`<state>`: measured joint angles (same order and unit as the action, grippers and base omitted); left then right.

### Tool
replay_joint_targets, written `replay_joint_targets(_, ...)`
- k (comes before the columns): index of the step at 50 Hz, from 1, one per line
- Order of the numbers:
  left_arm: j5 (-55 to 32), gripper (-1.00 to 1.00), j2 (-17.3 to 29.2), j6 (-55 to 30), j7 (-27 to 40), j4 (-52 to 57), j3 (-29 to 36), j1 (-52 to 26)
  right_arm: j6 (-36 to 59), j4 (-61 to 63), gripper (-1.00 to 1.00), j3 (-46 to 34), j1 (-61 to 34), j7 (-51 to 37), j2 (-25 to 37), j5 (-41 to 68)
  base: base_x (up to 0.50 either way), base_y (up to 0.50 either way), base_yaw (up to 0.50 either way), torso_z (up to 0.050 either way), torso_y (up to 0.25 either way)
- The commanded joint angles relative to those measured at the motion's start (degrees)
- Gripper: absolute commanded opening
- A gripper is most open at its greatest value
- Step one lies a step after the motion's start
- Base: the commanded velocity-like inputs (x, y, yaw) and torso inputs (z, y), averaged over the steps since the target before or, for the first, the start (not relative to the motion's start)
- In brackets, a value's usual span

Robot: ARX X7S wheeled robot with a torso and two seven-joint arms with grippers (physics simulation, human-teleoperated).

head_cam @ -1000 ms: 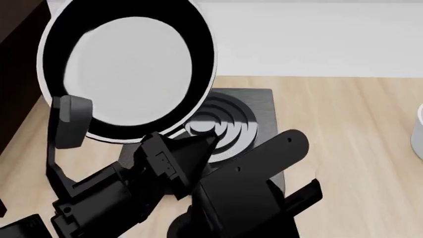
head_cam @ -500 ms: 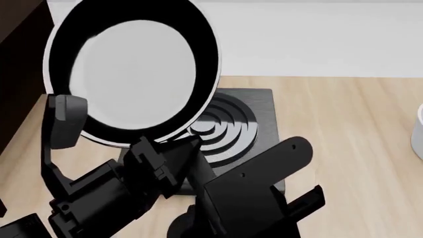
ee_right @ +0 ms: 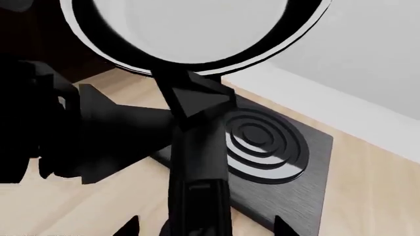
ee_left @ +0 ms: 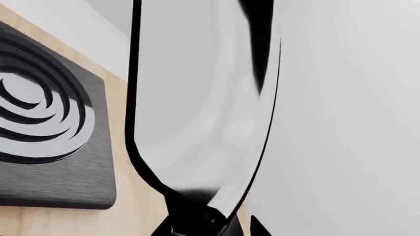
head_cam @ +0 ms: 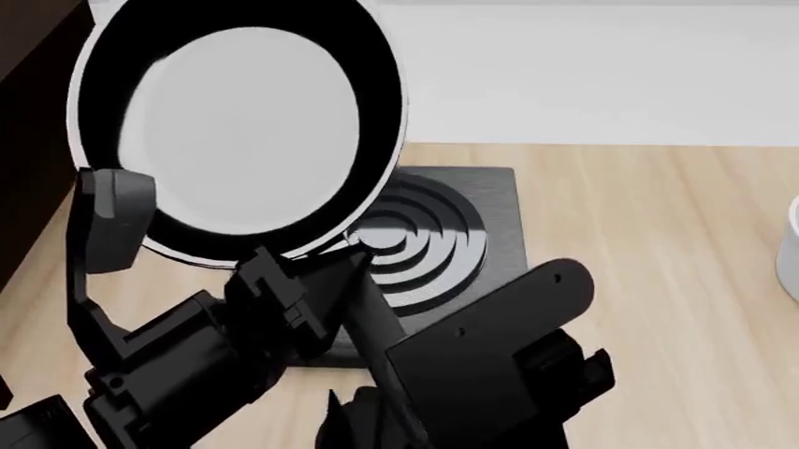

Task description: Put the frying pan on the cabinet shelf.

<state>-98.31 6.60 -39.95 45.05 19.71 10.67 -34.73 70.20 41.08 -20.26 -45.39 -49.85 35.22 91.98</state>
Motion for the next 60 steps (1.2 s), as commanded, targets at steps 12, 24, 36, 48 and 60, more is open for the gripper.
replay_joint_targets(12, 1.2, -1.00, 2.8, 3.2, -0.6, -3.7, -2.0, -6.7, -0.8, 2.4, 1.00, 0.0, -0.1, -1.5, 1.4, 3.9, 0.00, 0.00, 0.00, 0.001, 0.002)
replay_joint_targets(24, 1.6, -1.00, 6.6, 2.5, -2.6, -10.9, -2.8, -11.6, -3.5, 4.5, 1.00, 2.3, 2.4, -2.6, 3.2, 5.0, 0.00, 0.00, 0.00, 0.001, 0.001)
replay_joint_targets(36, -2.5, -1.00, 13.2, 2.3, -2.7, -21.2, -7.6, -18.8, -4.1, 5.2, 1.00, 2.1, 3.0, -3.5, 3.5, 5.5, 0.00, 0.00, 0.00, 0.000, 0.002)
replay_joint_targets(48, -5.1, -1.00, 16.8, 1.9, -2.4, -28.0, -9.6, -23.1, -3.8, 4.5, 1.00, 0.6, 2.4, -3.3, 2.5, 4.7, 0.00, 0.00, 0.00, 0.001, 0.002)
replay_joint_targets(60, -10.1, -1.00, 19.5, 1.0, 0.7, -35.6, -11.6, -27.5, -4.1, 4.4, 1.00, 0.3, 3.5, -2.3, 2.4, 3.2, 0.00, 0.00, 0.00, 0.001, 0.003)
